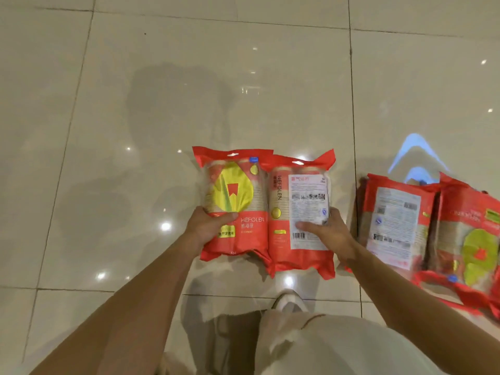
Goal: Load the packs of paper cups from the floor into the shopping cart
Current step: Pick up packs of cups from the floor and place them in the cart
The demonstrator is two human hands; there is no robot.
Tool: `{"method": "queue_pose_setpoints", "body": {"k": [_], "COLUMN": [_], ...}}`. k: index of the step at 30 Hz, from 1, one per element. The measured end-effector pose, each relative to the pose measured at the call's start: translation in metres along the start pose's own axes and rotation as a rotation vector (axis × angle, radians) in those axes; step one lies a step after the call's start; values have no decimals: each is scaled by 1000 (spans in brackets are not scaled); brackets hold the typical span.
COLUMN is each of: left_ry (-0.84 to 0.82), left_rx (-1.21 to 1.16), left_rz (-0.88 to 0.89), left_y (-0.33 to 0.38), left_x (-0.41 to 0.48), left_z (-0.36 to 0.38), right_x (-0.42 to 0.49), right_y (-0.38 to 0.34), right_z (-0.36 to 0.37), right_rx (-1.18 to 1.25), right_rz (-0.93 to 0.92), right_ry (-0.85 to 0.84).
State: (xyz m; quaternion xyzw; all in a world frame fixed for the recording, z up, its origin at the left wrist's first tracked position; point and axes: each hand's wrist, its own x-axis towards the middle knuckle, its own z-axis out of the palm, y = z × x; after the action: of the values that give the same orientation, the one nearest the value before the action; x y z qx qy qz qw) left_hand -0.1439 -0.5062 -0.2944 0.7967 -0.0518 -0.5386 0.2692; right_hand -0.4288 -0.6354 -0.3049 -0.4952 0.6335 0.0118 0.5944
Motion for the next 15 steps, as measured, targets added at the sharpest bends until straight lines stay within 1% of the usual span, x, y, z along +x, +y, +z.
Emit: {"method": "queue_pose_setpoints", "body": {"k": [3,5,7,11,15], "left_ry": [47,98,151,237,332], "left_rx": [1,-25,-97,-211,-338], "left_rz": [-26,2,43,151,239], "left_y": [19,37,60,115,173], "left_x": [-35,-77,-131,-285,-472], "left_z": [-9,-24,-50,-133,-230], "right_x": [-24,-63,-115,-252,-425], "right_y": [-17,-46,-90,-204,-332], "right_z": [0,-6,-16,-45,-59], "right_rx": [80,72,69,74,94], "right_rz": [44,16,-51,-198,-314], "right_ry": [45,102,129,99,55]}}
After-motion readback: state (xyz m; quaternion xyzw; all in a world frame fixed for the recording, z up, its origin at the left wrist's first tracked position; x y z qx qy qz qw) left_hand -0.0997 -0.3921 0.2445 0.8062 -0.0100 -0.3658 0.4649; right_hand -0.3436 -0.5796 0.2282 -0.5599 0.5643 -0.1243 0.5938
